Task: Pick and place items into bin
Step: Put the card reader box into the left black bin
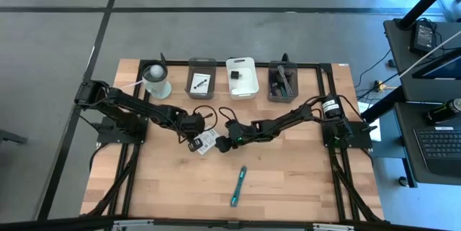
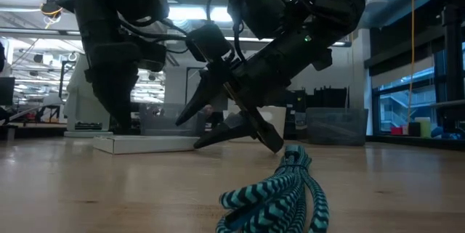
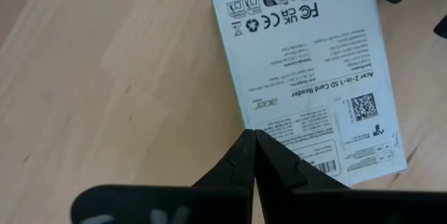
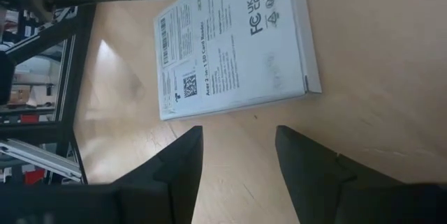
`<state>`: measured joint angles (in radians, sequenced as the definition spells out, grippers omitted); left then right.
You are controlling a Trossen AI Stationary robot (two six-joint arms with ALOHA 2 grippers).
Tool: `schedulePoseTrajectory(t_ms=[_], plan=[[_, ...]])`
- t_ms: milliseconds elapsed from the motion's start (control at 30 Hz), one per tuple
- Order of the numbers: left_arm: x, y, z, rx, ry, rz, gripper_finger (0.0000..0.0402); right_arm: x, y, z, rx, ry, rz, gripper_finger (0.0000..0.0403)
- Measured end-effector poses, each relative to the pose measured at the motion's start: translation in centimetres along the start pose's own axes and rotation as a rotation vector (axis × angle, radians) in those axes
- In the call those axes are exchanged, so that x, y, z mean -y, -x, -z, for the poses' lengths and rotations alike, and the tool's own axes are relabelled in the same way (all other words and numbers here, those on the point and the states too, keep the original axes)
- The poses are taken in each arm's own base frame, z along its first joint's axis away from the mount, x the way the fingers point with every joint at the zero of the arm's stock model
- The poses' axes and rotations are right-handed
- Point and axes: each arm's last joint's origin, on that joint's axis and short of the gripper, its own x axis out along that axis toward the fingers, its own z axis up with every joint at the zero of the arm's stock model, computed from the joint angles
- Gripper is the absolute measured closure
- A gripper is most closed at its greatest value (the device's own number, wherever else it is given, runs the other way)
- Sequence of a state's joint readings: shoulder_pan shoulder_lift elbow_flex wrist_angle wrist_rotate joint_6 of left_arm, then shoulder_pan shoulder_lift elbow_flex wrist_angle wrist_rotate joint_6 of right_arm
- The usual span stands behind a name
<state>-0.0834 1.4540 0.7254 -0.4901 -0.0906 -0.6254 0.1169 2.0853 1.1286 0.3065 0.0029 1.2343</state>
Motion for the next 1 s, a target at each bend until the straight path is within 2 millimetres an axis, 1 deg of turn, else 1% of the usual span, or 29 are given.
schedulePoseTrajectory(t_ms=[167, 467, 833, 1000], plan=[[0.0, -0.1, 0.0, 0.001, 0.000, -0.004, 0.0400, -0.1, 0.0, 0.0, 0.002, 0.001, -0.002, 0.0218], [0.4, -1.5, -0.3, -0.002, 0.000, -0.002, 0.0400, -0.1, 0.1, -0.1, 0.003, 0.005, -0.003, 0.0218], [0.3, -1.5, -0.2, -0.006, 0.000, -0.006, 0.0399, -0.2, 0.1, -0.1, 0.005, -0.005, -0.007, 0.0218], [0.3, -1.6, -0.2, -0.016, 0.004, -0.005, 0.0400, -0.7, 0.1, -0.4, 0.060, -0.022, -0.049, 0.0218]])
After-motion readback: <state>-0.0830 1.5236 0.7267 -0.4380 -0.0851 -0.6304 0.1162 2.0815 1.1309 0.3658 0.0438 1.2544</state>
